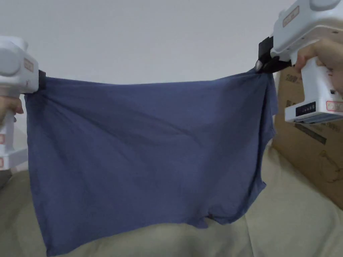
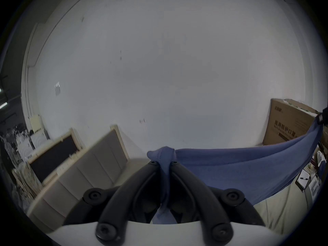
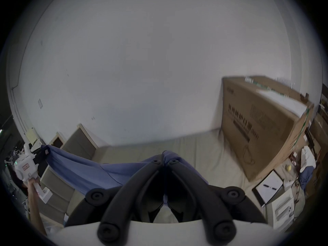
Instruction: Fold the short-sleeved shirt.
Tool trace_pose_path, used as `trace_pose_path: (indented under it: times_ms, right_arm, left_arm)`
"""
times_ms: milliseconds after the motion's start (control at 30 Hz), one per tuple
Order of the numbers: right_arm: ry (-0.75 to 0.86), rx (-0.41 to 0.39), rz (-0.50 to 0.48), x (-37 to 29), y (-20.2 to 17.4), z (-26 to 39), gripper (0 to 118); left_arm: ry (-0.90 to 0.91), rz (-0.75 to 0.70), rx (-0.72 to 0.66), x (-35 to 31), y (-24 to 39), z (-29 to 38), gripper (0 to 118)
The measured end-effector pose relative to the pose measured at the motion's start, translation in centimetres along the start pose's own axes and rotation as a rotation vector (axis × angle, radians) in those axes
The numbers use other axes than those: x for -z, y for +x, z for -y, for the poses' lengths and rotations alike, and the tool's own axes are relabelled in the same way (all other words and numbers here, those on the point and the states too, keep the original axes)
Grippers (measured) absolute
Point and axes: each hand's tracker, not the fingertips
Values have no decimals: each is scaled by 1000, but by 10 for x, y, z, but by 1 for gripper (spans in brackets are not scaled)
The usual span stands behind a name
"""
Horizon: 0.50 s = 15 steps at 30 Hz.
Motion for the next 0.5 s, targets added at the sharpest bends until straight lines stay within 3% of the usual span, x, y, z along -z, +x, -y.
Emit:
trace_pose_path:
  times_ms: [133,300,433,500]
  right_arm:
    - [-145,20,9,60,22,79,1]
    - [-334,68,36,136,53,192,1]
    - [-438,191,50,176,76,268,1]
    - [-470,186,40,186,81,296,1]
  left_arm:
    - [-192,32,-15,58,2,104,3]
    - [-438,54,-103,84,11,253,3]
    - [-605,26,-151,98,17,341,3]
    - [-659,12,-116,101,21,367,3]
